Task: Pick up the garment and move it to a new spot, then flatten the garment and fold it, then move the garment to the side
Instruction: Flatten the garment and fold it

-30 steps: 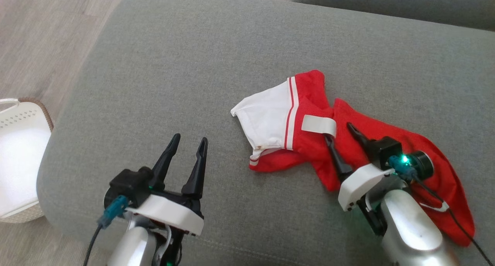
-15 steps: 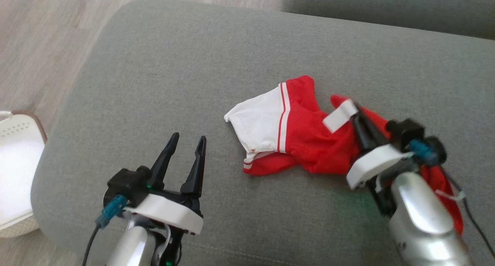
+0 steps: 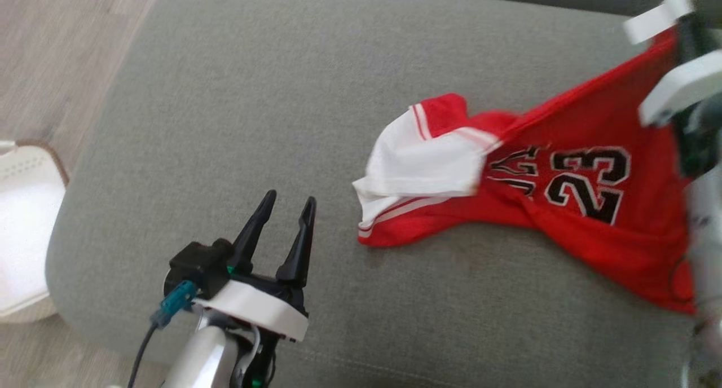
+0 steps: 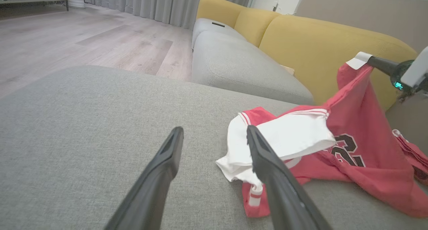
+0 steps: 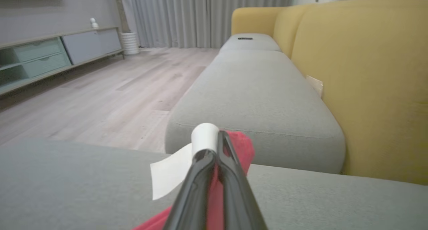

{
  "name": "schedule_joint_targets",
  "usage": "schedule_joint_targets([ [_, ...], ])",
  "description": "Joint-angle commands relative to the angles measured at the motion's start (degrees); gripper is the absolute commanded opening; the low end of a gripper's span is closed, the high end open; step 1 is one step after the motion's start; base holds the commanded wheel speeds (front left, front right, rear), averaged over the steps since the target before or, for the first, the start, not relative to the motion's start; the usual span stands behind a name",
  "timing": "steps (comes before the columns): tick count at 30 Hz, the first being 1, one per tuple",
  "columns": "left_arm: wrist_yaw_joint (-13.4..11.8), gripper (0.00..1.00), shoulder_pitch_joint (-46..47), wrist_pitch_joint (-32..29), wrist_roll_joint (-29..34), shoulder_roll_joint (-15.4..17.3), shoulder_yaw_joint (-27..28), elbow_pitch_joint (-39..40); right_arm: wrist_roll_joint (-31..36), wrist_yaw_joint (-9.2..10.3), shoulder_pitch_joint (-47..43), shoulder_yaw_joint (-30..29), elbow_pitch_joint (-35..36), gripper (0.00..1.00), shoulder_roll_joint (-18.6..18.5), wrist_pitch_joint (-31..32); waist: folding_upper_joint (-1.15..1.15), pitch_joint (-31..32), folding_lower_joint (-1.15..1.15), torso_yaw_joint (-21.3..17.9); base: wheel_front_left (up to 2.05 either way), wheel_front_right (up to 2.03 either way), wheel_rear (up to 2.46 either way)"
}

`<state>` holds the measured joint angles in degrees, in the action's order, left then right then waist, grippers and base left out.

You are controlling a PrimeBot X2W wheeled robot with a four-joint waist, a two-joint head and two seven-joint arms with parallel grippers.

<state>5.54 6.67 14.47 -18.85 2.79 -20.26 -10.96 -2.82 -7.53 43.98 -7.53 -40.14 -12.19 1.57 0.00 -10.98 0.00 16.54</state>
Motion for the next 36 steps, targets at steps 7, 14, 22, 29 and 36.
schedule_joint_targets([
  [7,-0.2,1.00,4.3,0.5,-1.6,0.1,-0.3,2.1,8.8,0.04,11.6,-9.7,-4.6,0.00,-4.5,2.1,0.00,-4.4,0.00,4.6,0.00,0.00,0.00],
  [14,-0.6,1.00,5.5,0.5,-2.9,0.1,-1.5,2.4,18.3,0.04,18.7,-18.6,-10.5,1.00,-6.2,1.0,0.00,-6.1,0.00,6.6,0.00,0.00,0.00],
  [22,-1.2,1.00,5.5,0.5,-2.3,0.1,-0.4,2.1,22.5,0.04,16.6,-18.6,-18.0,1.00,-2.1,-3.4,0.00,-3.9,0.00,3.9,0.00,0.00,0.00],
  [29,-1.0,1.00,5.1,0.5,-0.5,0.1,2.7,2.1,16.7,0.04,14.0,-10.9,-23.9,1.00,2.9,-12.7,0.00,0.2,0.00,-0.7,0.00,0.00,0.00],
  [36,-0.7,1.00,3.8,0.5,0.5,0.1,5.2,2.2,6.5,0.04,7.8,0.5,-22.2,1.00,7.1,-16.3,0.00,3.9,0.00,-5.0,0.00,0.00,0.00],
])
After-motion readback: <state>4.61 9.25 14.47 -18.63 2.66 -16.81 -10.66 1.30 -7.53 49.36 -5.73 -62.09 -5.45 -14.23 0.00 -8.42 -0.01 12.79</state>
